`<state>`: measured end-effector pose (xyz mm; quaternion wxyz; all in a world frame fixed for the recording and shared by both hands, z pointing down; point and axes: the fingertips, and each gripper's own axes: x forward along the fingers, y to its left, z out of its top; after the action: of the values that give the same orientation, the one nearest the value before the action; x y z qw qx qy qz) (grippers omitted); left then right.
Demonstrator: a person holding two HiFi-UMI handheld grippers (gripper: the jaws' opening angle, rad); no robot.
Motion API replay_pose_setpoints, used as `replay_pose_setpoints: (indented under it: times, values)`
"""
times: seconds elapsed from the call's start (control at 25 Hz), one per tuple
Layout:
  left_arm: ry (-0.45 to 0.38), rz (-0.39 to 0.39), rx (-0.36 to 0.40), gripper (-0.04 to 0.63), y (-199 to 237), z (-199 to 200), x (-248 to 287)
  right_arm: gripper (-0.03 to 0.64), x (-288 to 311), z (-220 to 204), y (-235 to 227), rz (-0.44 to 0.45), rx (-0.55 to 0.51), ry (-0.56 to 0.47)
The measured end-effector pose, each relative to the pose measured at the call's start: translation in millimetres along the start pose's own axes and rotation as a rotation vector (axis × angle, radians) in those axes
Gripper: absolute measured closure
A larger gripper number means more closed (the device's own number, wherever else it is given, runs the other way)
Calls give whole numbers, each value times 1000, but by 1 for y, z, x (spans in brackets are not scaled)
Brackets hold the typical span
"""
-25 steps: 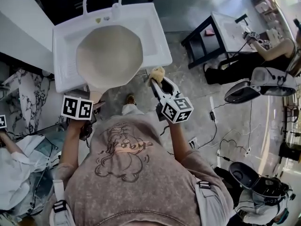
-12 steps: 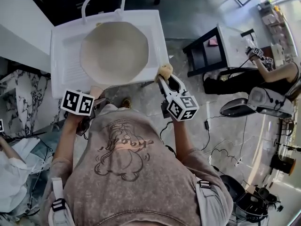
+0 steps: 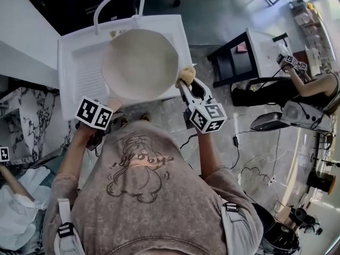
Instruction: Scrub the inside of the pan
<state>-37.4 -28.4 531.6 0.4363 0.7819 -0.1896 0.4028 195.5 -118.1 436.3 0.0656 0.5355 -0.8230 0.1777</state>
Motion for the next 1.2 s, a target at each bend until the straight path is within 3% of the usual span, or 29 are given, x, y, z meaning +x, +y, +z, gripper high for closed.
replay_pose_setpoints:
  times: [0.24,0.44,0.92,1.2]
  values:
    - [46,-71,48,460,-9,2,15,457,22,17,14,41,-78,-4]
    - [95,-110,74,460,-11,-1,30,457,37,15,19,50,-83,5]
    - [163,-150,110,460,-14,-13,47,457,59,-4,33,111,-103,75]
    - [184,-165,125,460,-20,-19,55,457,89,-25,57,197,-203,163]
